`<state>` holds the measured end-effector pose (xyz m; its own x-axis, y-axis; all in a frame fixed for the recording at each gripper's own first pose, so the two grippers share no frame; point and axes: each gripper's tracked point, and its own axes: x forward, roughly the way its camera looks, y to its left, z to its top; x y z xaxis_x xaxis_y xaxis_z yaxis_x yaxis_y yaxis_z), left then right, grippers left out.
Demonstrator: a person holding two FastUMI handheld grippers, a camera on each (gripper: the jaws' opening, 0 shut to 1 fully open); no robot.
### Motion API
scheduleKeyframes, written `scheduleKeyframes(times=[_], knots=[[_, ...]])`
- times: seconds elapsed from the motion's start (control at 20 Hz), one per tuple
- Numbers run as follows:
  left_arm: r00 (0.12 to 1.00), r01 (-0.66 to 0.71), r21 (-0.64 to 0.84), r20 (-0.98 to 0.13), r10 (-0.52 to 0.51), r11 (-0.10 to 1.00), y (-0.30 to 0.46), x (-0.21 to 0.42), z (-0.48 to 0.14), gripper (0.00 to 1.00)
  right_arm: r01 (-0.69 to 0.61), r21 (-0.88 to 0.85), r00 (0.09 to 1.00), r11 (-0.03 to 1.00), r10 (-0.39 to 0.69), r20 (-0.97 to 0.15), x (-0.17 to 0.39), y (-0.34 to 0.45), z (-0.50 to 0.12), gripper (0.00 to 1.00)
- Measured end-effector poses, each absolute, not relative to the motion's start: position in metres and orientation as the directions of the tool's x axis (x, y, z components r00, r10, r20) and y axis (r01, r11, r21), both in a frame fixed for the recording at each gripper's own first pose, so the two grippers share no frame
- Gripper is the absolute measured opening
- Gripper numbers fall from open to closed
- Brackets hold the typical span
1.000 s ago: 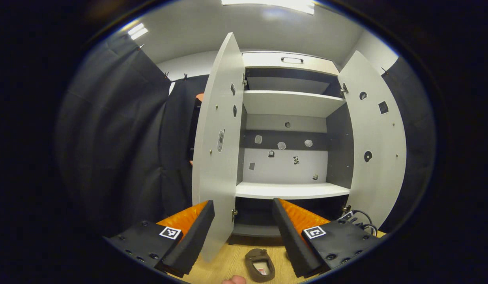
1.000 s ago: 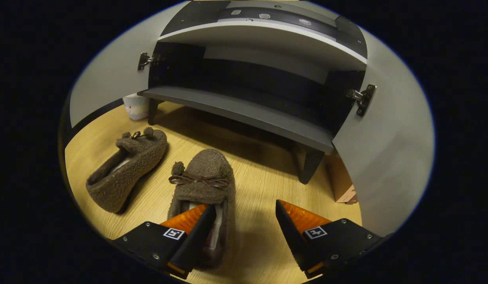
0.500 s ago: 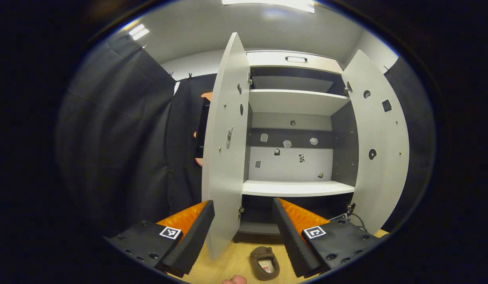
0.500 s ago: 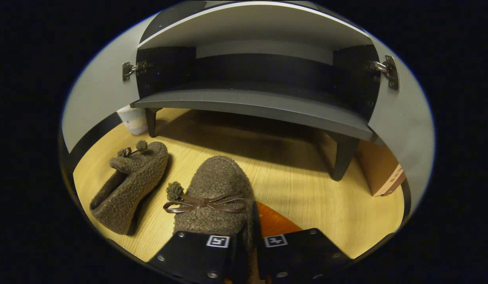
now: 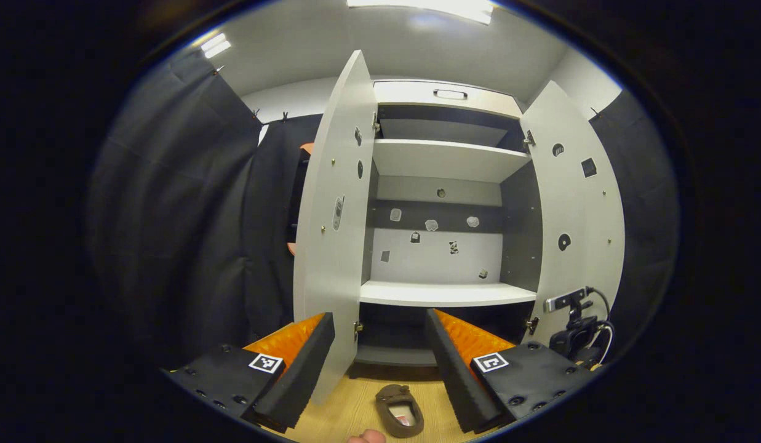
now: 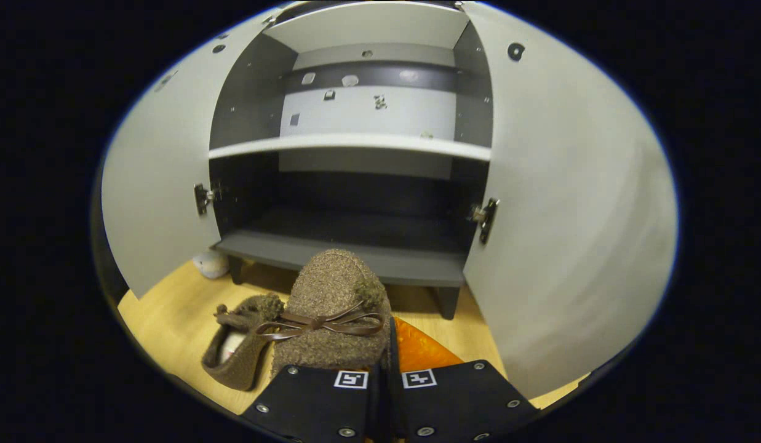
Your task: Grab one shoe with the right hand and put it into the shoe cabinet, grab the other shoe with the left hand and put it into the shoe cabinet; then close the right door with the right hand and the left door with the left hand.
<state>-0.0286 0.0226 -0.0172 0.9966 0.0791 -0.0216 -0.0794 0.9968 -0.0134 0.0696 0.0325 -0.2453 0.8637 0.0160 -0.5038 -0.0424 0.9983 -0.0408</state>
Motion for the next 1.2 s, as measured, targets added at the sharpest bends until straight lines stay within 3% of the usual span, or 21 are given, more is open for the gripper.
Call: scheduleKeyframes(times=[0.15,0.45,0.85,1.05,1.2], knots=[[0.999,-0.044,-0.011,-0.019,0.043,0.999,0.013,-0.027,-0.020,0.96,-0.031,0.006,0.910,1.000,0.030,-0.413,0.086,0.043,-0.166,0.06],[0.999,-0.021,-0.029,-0.031,0.020,0.999,0.010,-0.027,-0.029,0.96,0.000,0.052,0.943,0.999,0.018,-0.333,0.214,0.055,-0.058,0.06],[0.992,-0.100,-0.035,-0.075,0.097,0.994,0.045,-0.034,-0.043,0.97,0.101,-0.010,0.861,0.995,-0.093,-0.501,0.386,0.038,-0.095,0.05],[0.985,-0.156,-0.010,-0.075,0.154,0.988,0.067,-0.039,-0.043,0.96,0.131,0.017,0.788,0.991,-0.093,-0.609,0.407,0.032,-0.140,0.08],[0.981,-0.173,-0.017,-0.089,0.171,0.985,0.073,-0.038,-0.048,0.96,0.133,0.035,0.786,0.991,-0.083,-0.613,0.408,0.030,-0.139,0.16]])
